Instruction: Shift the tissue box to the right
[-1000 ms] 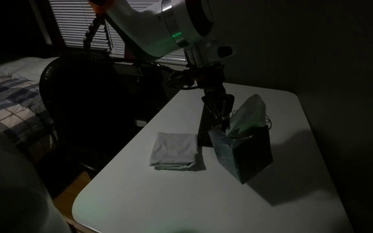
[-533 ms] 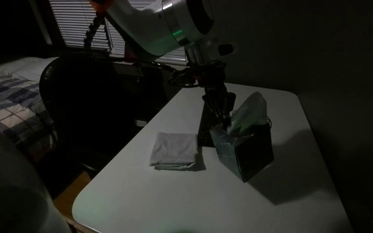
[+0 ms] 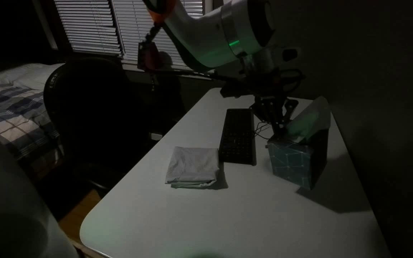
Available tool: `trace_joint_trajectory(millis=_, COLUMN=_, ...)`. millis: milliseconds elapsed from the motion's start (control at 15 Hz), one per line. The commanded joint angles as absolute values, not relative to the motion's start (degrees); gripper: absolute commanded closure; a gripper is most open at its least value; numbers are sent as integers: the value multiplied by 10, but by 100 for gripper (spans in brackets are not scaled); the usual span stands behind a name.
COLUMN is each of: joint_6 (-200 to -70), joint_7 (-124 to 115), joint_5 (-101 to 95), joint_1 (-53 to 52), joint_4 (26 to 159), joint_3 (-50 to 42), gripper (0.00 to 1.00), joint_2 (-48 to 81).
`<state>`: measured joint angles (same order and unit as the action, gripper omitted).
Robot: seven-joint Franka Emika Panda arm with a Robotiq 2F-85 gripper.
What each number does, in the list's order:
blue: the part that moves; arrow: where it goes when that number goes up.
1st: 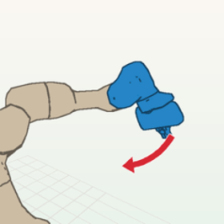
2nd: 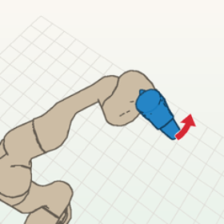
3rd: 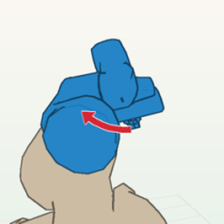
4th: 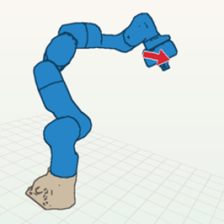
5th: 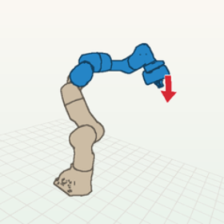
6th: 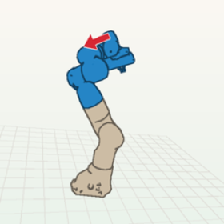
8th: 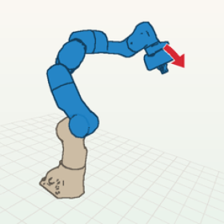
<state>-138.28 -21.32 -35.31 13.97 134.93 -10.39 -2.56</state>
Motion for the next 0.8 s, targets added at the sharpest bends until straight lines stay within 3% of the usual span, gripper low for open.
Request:
trace_joint_trajectory(millis=0, joint_6=-1413, joint_7=-58, joint_5=-319, joint_1=141, joint_4=1239, joint_3=-122, gripper=98, joint_2=77)
trace_joint_trajectory(millis=733, joint_6=-1409, joint_7=258, joint_5=-136, joint_1=210, joint_4=989, joint_3=-106, gripper=98, joint_2=308)
